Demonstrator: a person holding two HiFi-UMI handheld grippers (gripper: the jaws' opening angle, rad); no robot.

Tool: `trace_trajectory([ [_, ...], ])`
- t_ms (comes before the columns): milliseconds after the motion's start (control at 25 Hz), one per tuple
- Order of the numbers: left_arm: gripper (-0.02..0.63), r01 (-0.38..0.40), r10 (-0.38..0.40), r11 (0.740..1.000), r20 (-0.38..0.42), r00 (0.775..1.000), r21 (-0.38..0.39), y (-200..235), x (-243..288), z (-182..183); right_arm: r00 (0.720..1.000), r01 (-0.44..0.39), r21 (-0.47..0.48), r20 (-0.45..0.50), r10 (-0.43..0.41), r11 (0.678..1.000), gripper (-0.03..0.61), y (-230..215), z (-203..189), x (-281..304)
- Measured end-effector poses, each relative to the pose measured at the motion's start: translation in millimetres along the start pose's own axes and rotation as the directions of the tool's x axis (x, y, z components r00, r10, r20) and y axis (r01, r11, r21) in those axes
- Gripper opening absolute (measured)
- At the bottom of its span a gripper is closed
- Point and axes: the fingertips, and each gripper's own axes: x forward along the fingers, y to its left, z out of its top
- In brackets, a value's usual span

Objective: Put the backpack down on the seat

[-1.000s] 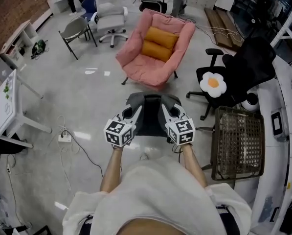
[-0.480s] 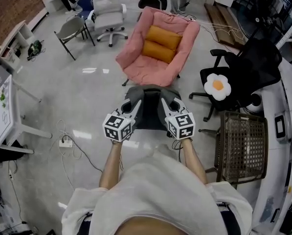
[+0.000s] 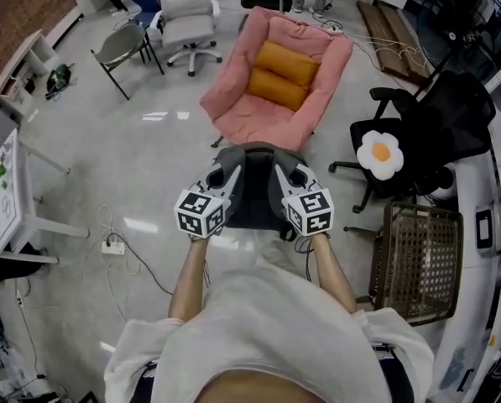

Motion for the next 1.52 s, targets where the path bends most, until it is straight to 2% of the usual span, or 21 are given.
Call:
trace_trajectory([
  [280,0.043,-0.064,0.064,0.997,-0.005,0.998,-0.032,66,60,19,0.998,-0.067,0.000,-0.017,0.067,0.998,0.026,-41,16,80],
  [560,0.043,-0.130,0.131,0.990,0.022,0.991,-0.060,138,135,59,0.991,-0.135,-0.018,-0.013,0.134,0.991,0.026,-100,53,169],
  [1000,0.043,-0.169,0.171,0.984,0.048,0.984,-0.054,218,246,117,0.985,-0.174,-0.035,0.006,0.174,0.984,0.026,-197,102,278],
  [1240,0.043,-0.185,0.188,0.980,0.029,0.982,-0.072,246,284,122,0.982,-0.190,-0.033,-0.006,0.190,0.981,0.026,-229,107,318],
  [1520,0.043,-0.180,0.180,0.979,-0.009,0.984,-0.091,262,309,113,0.982,-0.187,-0.003,-0.033,0.187,0.982,0.026,-247,96,343],
])
